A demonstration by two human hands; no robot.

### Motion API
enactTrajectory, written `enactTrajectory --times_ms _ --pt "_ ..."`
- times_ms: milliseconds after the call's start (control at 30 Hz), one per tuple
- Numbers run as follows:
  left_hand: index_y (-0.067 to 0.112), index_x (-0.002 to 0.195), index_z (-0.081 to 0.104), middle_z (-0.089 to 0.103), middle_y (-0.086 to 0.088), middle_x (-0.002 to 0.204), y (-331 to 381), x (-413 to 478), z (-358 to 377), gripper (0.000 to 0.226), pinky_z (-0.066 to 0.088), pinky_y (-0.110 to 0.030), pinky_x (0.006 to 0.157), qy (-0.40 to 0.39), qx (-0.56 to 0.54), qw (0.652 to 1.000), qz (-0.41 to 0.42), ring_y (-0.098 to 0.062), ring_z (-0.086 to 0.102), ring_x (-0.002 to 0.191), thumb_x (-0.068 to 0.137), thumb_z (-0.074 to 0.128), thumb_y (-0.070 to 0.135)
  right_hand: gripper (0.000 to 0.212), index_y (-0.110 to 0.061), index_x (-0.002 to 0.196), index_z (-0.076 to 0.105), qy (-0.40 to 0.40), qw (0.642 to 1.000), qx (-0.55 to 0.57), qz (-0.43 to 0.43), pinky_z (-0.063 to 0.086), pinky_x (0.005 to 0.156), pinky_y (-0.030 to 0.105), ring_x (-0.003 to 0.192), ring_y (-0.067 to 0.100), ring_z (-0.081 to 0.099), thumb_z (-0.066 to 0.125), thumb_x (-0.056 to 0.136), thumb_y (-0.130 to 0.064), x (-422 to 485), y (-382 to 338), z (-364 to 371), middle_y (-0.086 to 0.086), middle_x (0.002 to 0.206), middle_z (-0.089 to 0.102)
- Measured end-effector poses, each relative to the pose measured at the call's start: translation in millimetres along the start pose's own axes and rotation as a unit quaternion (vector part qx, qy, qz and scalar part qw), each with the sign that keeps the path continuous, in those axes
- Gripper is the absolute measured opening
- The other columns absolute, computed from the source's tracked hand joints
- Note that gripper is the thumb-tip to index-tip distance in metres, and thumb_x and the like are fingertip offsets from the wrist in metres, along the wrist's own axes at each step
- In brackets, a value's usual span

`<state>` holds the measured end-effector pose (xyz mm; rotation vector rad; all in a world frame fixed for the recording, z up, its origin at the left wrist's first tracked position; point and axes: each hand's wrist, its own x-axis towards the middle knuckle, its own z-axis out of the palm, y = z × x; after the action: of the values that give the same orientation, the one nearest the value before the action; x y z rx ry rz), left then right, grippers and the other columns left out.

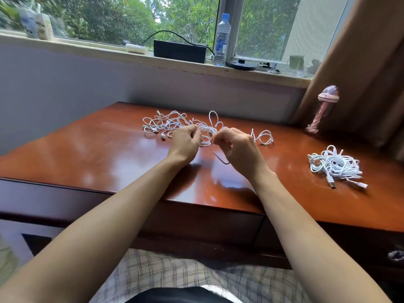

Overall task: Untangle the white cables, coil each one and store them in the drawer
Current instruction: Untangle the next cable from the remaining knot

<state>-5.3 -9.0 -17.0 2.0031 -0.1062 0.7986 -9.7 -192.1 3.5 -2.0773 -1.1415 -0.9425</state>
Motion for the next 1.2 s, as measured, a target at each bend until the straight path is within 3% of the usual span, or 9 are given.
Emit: enactTrajectory --times_ms 133,267,433,567,700,800,1033,1100,1200 --pt "0.004 0.065 0.051 0.042 0.005 0.053 2 -4 0 0.037 0.025 -0.027 0.056 0.011 0.043 0.998 0.042 -0.007 0.037 0.050 0.100 0.056 0.014 0.005 -0.008 0.093 0.072 0.009 1.000 0.004 -0.003 0.057 0.076 0.042 0.079 0.024 0.068 0.070 0.090 -0.005 0 1 1 0.006 0.088 0.071" --pt "0.004 0.076 0.062 0.050 0.002 0.060 5 -9 -1 0.026 0.026 -0.027 0.059 -0.009 0.089 0.987 0.135 -0.022 0.044 0.057 0.100 0.057 0.014 0.004 -0.007 0.093 0.072 0.015 1.000 0.000 -0.012 0.058 0.075 0.041 0.078 0.023 0.068 0.068 0.092 -0.007 -2 2 1 0.007 0.088 0.070" --pt "0.010 0.079 0.061 0.044 0.011 0.057 8 -10 -1 0.023 0.032 -0.030 0.058 -0.065 0.069 0.974 0.204 -0.016 0.038 0.057 0.100 0.054 0.017 0.011 -0.009 0.095 0.071 0.053 0.999 -0.012 0.006 0.058 0.075 0.043 0.079 0.025 0.069 0.063 0.094 -0.016 -1 7 -3 0.007 0.089 0.070" --pt "0.005 0.083 0.063 0.059 -0.009 0.066 7 -10 0 0.026 0.042 -0.035 0.060 -0.119 0.056 0.970 0.204 -0.028 0.051 0.063 0.099 0.049 0.021 0.007 -0.006 0.092 0.070 0.070 0.997 -0.036 0.013 0.057 0.075 0.040 0.079 0.023 0.066 0.075 0.088 -0.005 -2 11 -4 0.008 0.086 0.069" --pt "0.007 0.101 0.074 0.072 -0.005 0.081 9 -12 0 0.025 0.053 -0.030 0.068 -0.147 0.035 0.969 0.198 -0.020 0.065 0.072 0.096 0.050 0.014 0.012 -0.004 0.091 0.070 0.076 0.996 -0.046 0.018 0.058 0.074 0.035 0.078 0.023 0.066 0.079 0.084 -0.007 -1 14 -6 0.009 0.085 0.068" --pt "0.008 0.101 0.074 0.073 -0.005 0.083 9 -12 1 0.024 0.054 -0.037 0.071 -0.145 0.047 0.970 0.191 -0.021 0.065 0.074 0.094 0.051 0.011 0.018 -0.005 0.090 0.070 0.085 0.994 -0.057 0.032 0.055 0.072 0.029 0.078 0.020 0.064 0.084 0.080 -0.011 -2 17 -7 0.007 0.083 0.069" --pt "0.020 0.101 0.073 0.075 -0.001 0.089 7 -11 2 0.028 0.057 -0.044 0.073 -0.152 0.051 0.977 0.141 -0.026 0.070 0.083 0.091 0.048 0.029 0.018 -0.008 0.094 0.070 0.070 0.995 -0.032 0.066 0.044 0.077 0.007 0.080 0.014 0.063 0.083 0.082 -0.013 -1 23 -7 0.005 0.086 0.071" --pt "0.019 0.100 0.072 0.075 -0.002 0.088 8 -11 1 0.033 0.056 -0.043 0.073 -0.147 0.053 0.978 0.142 -0.027 0.069 0.083 0.088 0.044 0.031 0.016 -0.009 0.095 0.071 0.059 0.995 -0.013 0.077 0.046 0.078 0.008 0.080 0.014 0.064 0.081 0.082 -0.008 -2 24 -8 0.005 0.088 0.072" --pt "0.014 0.098 0.073 0.074 0.000 0.086 6 -9 1 0.031 0.056 -0.037 0.074 -0.143 0.034 0.978 0.149 -0.017 0.067 0.079 0.086 0.045 0.009 0.014 -0.008 0.093 0.071 0.054 0.994 0.019 0.093 0.049 0.077 0.011 0.078 0.009 0.065 0.079 0.082 -0.003 -2 22 -9 0.002 0.087 0.073"
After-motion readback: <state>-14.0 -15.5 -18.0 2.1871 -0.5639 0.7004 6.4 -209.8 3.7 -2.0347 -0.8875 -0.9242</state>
